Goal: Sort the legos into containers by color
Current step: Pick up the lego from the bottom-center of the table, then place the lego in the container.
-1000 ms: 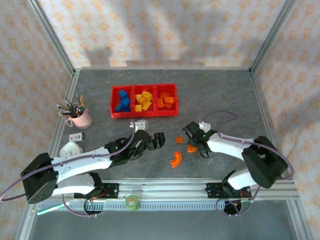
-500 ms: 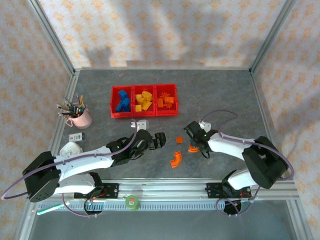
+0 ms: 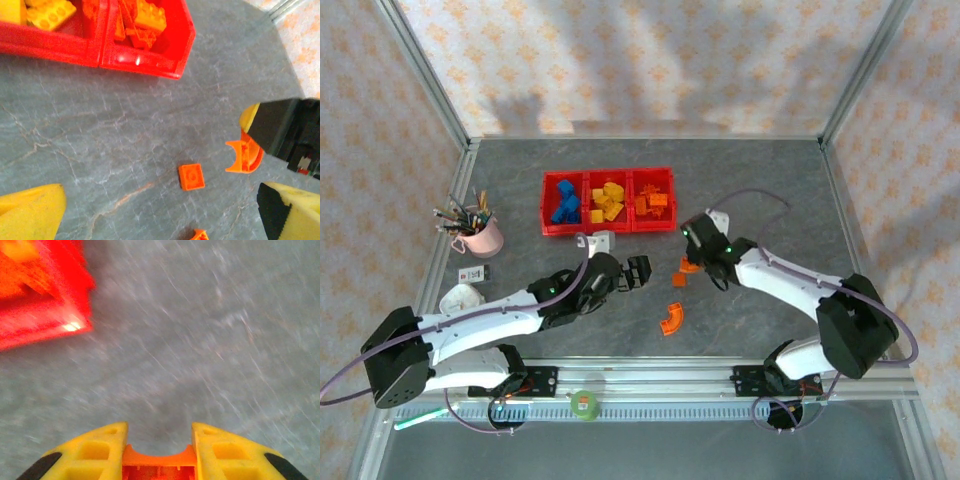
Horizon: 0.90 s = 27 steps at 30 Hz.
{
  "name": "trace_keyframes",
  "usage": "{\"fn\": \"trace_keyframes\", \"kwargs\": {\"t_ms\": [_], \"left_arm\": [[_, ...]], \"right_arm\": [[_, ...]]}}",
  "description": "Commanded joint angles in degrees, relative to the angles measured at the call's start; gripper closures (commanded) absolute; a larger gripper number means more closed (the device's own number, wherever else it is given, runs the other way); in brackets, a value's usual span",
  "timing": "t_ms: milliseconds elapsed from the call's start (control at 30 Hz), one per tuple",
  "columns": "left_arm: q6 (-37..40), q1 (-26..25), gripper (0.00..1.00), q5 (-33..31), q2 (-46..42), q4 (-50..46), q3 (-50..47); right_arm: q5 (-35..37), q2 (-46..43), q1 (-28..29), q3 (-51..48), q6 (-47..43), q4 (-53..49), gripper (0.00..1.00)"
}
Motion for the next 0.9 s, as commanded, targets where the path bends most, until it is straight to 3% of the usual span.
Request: {"fn": "trace_keyframes", "kwargs": {"t_ms": [0, 433, 767, 867], "left_arm": [[2.3, 2.7, 0.01, -2.2, -2.2, -3.1, 2.0], [6.9, 15.3, 0.01, 1.3, -3.5, -3.6, 3.4], [7.6, 17.9, 0.01, 2.9, -2.3, -2.8, 3.7], [7.6, 18.1, 0.01, 3.0, -2.7, -2.8, 3.6]], "right_arm": [[1.7, 3.6, -0.8, 6.4, -3.9, -0.7, 0.73], [2.0, 27.1, -3.0, 33.9, -9.9, 0.2, 0.73], [3.5, 41.9, -3.6, 52.2, -12.9, -4.0, 0.71], [3.9, 44.9, -3.7, 56.9, -13.6, -5.8, 0.54]]}}
